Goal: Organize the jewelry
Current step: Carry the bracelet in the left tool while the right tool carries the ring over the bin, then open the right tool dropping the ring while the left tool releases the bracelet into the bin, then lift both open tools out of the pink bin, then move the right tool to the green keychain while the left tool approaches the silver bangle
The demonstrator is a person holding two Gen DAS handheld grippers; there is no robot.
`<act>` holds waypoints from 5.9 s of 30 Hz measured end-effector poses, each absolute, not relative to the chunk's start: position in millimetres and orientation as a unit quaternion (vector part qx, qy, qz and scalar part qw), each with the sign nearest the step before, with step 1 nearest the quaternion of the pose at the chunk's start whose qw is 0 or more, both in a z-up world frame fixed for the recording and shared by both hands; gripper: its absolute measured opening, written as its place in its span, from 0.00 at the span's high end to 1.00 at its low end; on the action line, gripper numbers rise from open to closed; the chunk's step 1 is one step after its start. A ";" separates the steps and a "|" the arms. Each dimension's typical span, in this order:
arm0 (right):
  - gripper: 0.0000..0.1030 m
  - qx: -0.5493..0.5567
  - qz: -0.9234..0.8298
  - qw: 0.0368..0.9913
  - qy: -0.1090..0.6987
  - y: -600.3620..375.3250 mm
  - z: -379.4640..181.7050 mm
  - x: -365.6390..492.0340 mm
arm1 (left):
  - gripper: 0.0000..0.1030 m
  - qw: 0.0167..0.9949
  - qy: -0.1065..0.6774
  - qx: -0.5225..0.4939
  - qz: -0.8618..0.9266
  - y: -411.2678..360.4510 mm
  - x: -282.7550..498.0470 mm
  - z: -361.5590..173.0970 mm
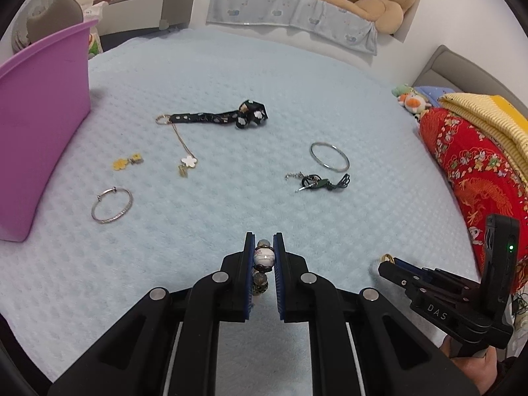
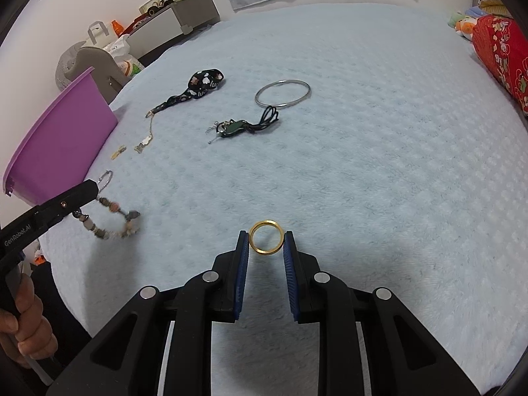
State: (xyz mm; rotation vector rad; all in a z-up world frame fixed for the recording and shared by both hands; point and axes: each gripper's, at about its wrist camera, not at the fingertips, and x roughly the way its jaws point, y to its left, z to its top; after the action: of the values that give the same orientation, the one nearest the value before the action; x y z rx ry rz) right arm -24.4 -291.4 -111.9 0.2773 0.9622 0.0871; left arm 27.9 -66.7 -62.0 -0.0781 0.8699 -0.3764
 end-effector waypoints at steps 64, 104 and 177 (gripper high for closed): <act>0.80 -0.069 0.343 0.820 0.453 148.3 53.7 231.9 | 0.89 0.887 0.435 -0.140 0.071 287.0 166.2 53.2; 0.47 -0.104 0.299 0.832 0.455 150.1 48.5 240.2 | 0.24 0.873 0.443 -0.106 0.174 293.1 142.1 48.3; 0.41 0.012 0.242 0.886 0.395 -53.0 80.0 91.3 | 0.24 0.912 0.403 -0.048 0.051 141.6 62.1 96.8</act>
State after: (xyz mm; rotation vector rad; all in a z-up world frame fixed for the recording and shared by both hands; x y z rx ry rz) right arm 91.3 -53.0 80.0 0.0259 0.8210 0.5034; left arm 62.1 141.6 96.8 -0.0999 0.8314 0.1057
